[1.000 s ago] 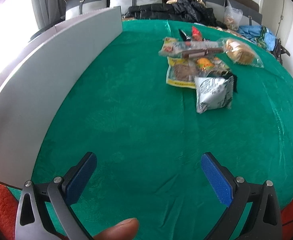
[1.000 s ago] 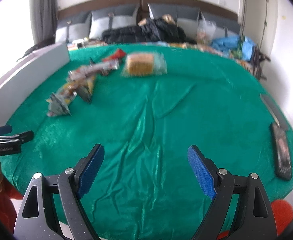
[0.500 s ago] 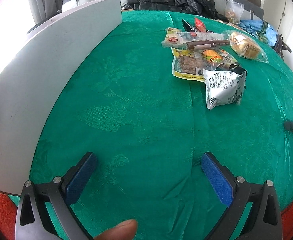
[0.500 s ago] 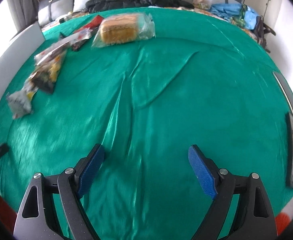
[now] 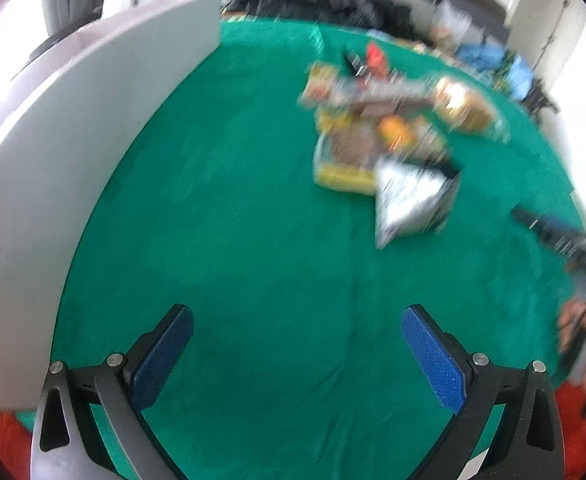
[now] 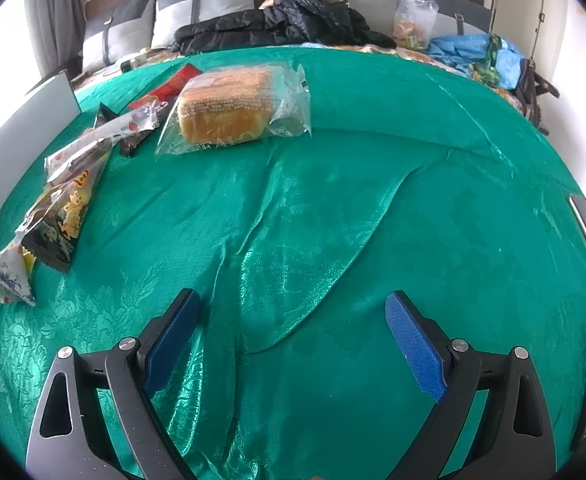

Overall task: Organize snacks
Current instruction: 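Reach the left gripper to the silver printed snack bag and grasp it, then grasp a clear-wrapped dark snack bar with the right gripper while the left holds the silver bag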

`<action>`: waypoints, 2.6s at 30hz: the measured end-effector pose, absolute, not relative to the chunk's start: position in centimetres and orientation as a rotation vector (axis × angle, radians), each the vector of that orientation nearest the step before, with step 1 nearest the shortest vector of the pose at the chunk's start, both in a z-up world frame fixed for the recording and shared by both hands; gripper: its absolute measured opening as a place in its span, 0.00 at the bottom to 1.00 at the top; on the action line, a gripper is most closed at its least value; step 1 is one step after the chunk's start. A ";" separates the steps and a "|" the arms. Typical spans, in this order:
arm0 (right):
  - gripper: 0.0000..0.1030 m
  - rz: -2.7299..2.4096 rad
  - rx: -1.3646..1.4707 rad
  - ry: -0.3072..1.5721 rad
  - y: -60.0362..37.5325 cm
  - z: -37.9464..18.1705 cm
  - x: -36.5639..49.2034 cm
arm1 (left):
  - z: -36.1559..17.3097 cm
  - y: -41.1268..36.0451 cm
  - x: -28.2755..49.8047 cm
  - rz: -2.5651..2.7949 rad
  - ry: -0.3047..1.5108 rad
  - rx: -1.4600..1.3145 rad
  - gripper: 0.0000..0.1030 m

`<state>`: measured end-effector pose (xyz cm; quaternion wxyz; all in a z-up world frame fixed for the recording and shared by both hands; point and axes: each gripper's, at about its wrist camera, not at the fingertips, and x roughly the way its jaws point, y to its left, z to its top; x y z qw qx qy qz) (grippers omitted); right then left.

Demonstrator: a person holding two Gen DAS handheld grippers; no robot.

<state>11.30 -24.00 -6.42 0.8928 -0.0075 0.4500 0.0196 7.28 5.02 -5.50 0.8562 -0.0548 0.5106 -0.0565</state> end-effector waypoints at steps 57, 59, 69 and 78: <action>0.57 0.370 -0.048 1.264 -17.1 -1.5 13.1 | -3.6 8.7 6.1 -0.215 0.882 -0.233 0.31; 0.57 0.390 -0.047 1.222 -15.0 -1.1 13.6 | -3.4 8.6 5.8 -0.211 0.878 -0.218 0.31; 0.16 0.423 -0.058 1.233 -8.2 -4.0 17.5 | -3.3 8.6 5.2 -0.192 0.875 -0.205 0.31; 0.26 0.525 0.062 1.321 -15.6 -2.5 11.2 | -3.4 8.3 5.6 -0.218 0.876 -0.217 0.31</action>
